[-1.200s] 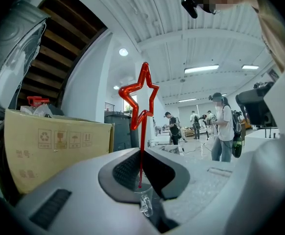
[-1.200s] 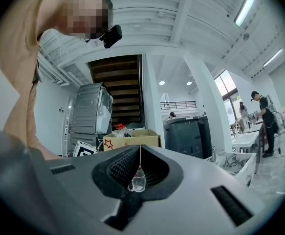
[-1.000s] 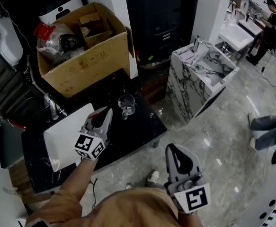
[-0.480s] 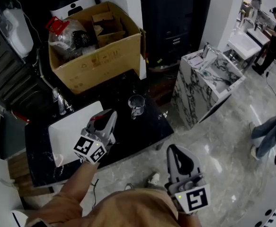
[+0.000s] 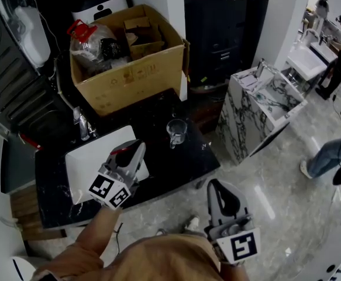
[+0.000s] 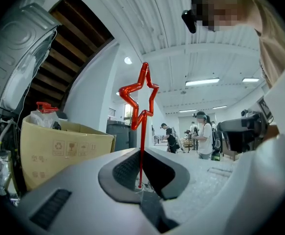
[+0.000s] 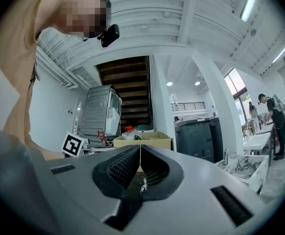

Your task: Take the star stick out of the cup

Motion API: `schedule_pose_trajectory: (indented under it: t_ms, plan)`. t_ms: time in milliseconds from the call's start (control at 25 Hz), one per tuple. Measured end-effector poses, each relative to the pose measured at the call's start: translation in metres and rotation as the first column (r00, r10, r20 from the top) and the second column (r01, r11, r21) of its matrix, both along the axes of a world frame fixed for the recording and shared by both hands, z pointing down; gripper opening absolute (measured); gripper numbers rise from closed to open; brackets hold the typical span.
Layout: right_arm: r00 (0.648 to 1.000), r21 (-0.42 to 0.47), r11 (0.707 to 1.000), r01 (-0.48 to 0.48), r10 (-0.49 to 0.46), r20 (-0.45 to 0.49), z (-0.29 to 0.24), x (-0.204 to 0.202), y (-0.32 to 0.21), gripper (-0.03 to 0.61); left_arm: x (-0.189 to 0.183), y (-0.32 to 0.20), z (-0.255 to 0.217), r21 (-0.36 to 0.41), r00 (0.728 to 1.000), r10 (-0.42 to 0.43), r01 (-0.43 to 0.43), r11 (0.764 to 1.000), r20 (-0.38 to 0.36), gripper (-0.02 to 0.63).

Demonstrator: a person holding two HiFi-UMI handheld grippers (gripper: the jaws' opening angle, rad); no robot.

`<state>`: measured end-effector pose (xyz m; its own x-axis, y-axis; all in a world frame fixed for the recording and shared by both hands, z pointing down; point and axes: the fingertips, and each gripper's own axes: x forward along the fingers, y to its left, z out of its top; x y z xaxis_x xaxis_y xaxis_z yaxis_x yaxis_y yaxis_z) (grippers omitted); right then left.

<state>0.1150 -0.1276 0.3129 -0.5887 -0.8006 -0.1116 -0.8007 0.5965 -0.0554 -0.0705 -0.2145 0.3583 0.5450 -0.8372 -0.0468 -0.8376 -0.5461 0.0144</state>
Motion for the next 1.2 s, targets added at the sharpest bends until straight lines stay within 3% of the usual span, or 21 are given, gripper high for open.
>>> schedule_pose_trajectory:
  t_ms: [880, 1200]
  plan:
    - [0.999, 0.001, 1.000, 0.020, -0.020, -0.032, -0.003, -0.027, 0.029, 0.003, -0.037, 0.067, -0.038, 0.051, 0.997, -0.013, 0.017, 0.999, -0.081, 0.012]
    - [0.996, -0.018, 0.999, 0.046, -0.047, -0.070, 0.003, -0.039, 0.042, 0.003, -0.058, 0.094, -0.038, 0.051, 0.991, -0.058, 0.064, 0.997, -0.119, 0.012]
